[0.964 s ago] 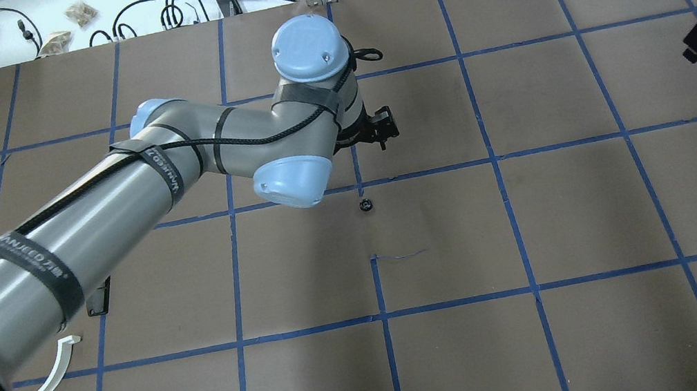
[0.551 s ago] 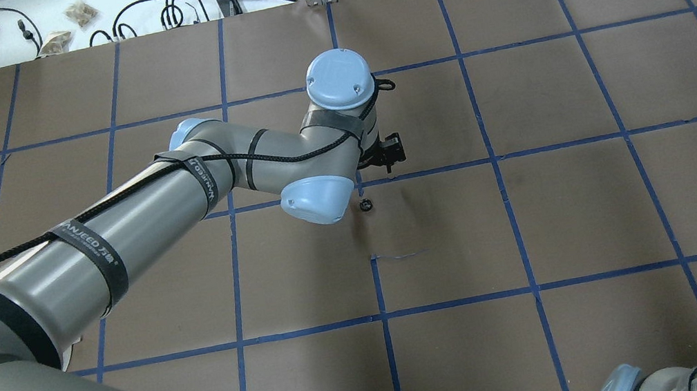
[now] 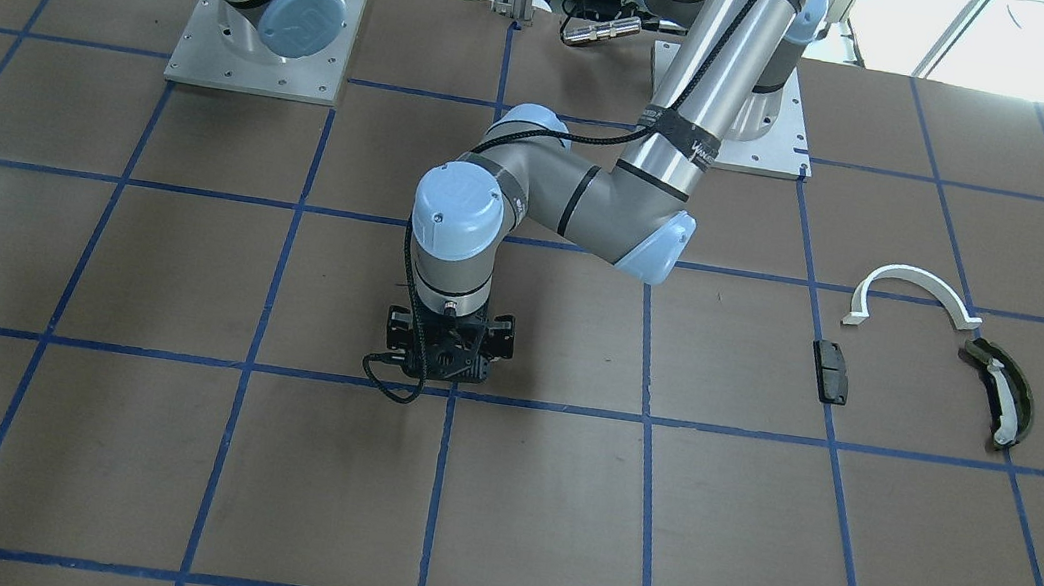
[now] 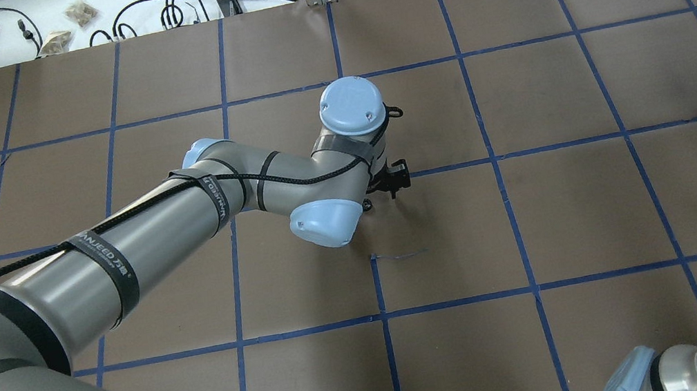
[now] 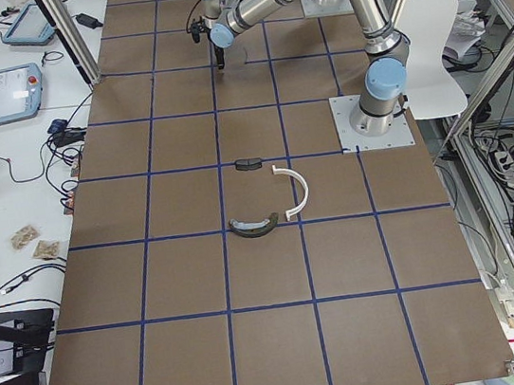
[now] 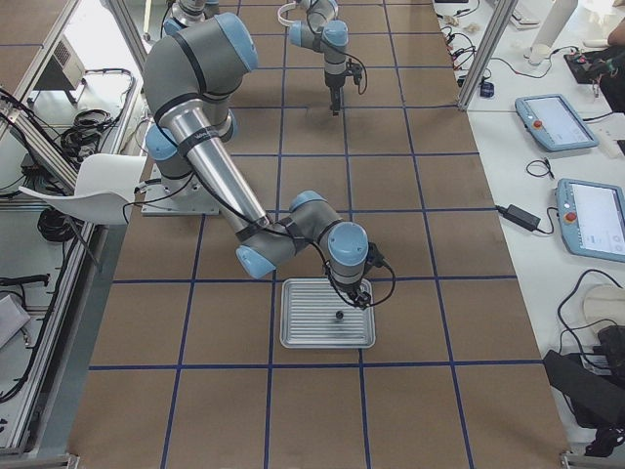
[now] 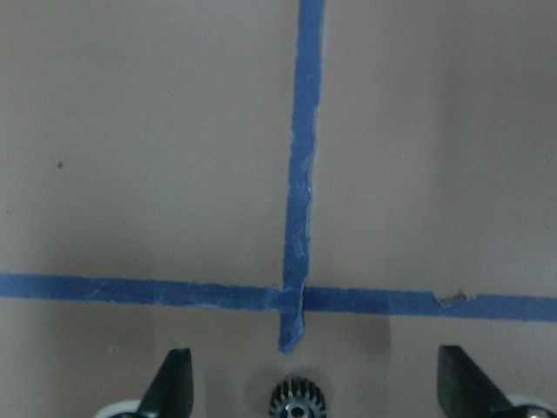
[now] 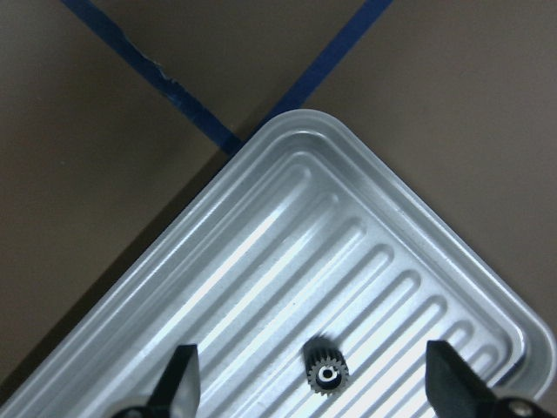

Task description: Place bearing gear from tray to pile

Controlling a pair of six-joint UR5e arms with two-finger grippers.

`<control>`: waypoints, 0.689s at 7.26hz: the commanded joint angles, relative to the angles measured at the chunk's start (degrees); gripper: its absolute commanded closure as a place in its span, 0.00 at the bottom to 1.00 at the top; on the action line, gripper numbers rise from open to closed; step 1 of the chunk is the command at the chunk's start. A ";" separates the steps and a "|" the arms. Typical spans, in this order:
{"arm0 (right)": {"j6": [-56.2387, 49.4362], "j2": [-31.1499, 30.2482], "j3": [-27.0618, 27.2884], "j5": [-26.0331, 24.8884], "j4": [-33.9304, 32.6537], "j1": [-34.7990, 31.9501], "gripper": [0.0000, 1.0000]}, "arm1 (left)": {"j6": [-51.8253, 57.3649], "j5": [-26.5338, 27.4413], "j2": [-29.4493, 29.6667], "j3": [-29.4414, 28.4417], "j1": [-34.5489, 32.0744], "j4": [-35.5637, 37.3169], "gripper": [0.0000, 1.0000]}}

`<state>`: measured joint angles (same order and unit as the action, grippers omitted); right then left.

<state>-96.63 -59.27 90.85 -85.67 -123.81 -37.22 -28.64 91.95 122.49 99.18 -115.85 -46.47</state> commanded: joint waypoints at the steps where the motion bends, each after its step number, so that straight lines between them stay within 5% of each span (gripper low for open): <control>1: -3.64 4.50 -2.07 0.50 -0.82 0.92 0.10 | 0.95 0.07 -1.10 1.02 0.27 2.18 0.49; 2: -3.83 4.60 -1.47 0.50 -0.99 0.92 0.14 | 0.96 0.42 -0.15 0.49 0.28 2.35 0.76; 3: -6.61 4.78 -1.03 -0.28 -2.04 0.92 0.16 | 1.04 0.51 0.38 0.23 0.45 2.44 0.91; 4: -7.25 5.47 -1.02 -0.38 -3.96 0.92 0.21 | 1.13 0.51 -0.57 0.40 0.71 2.35 0.96; 5: -7.43 5.83 -1.20 -0.38 -3.98 0.92 0.40 | 3.05 0.51 -1.37 -0.03 1.24 2.26 1.00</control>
<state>-103.32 -54.00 89.71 -85.92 -127.00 -36.31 -27.12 92.44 122.01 99.48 -115.13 -44.14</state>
